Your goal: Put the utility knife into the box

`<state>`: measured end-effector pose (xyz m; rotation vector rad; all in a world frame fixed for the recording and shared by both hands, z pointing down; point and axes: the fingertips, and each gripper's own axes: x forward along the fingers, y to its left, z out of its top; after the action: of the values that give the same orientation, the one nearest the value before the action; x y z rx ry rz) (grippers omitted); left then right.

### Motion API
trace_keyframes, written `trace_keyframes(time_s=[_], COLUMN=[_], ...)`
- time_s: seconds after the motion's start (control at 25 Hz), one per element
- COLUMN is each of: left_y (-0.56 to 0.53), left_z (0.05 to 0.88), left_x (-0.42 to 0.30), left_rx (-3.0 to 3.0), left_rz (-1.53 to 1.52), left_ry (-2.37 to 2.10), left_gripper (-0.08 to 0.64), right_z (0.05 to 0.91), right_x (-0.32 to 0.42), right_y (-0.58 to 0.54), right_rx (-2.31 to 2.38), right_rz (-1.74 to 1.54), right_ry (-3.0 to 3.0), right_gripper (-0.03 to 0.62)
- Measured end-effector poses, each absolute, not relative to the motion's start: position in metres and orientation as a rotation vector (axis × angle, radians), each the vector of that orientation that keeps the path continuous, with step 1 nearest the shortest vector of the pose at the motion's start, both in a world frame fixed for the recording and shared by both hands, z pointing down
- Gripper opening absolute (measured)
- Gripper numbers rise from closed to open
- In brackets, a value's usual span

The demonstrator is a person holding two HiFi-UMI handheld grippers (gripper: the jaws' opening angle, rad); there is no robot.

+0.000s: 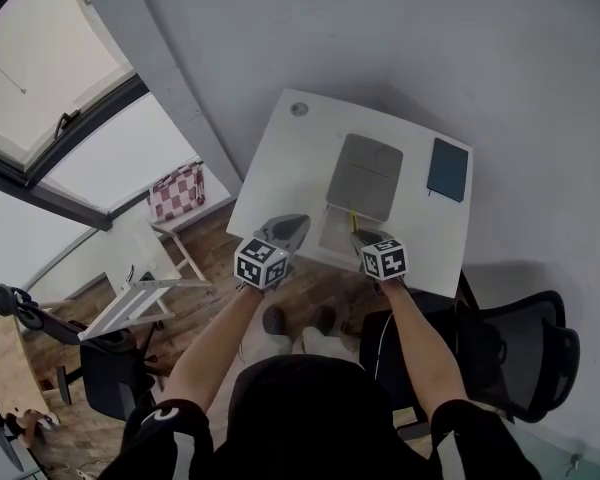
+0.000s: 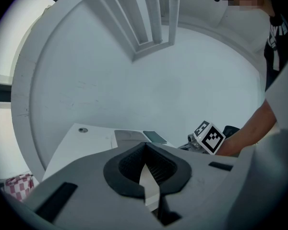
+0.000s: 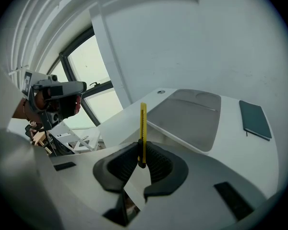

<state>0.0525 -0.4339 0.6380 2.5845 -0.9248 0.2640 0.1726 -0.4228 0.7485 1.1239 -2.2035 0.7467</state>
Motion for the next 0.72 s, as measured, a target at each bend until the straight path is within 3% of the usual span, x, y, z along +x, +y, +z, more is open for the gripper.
trace_keyframes(time_s=[0.72], left_y=[-0.446], left_z=[0.669], left_x=[0.052], left_rx=[2.519], left_rz=[0.279], left_ry=[-0.947], left_gripper=[0.026], right_z=[0.806], right_x=[0.171], right_y=[-0.425], right_rx=[0.967], right_rz=[0.85], right_ry=[-2.079], right_gripper=[0.066])
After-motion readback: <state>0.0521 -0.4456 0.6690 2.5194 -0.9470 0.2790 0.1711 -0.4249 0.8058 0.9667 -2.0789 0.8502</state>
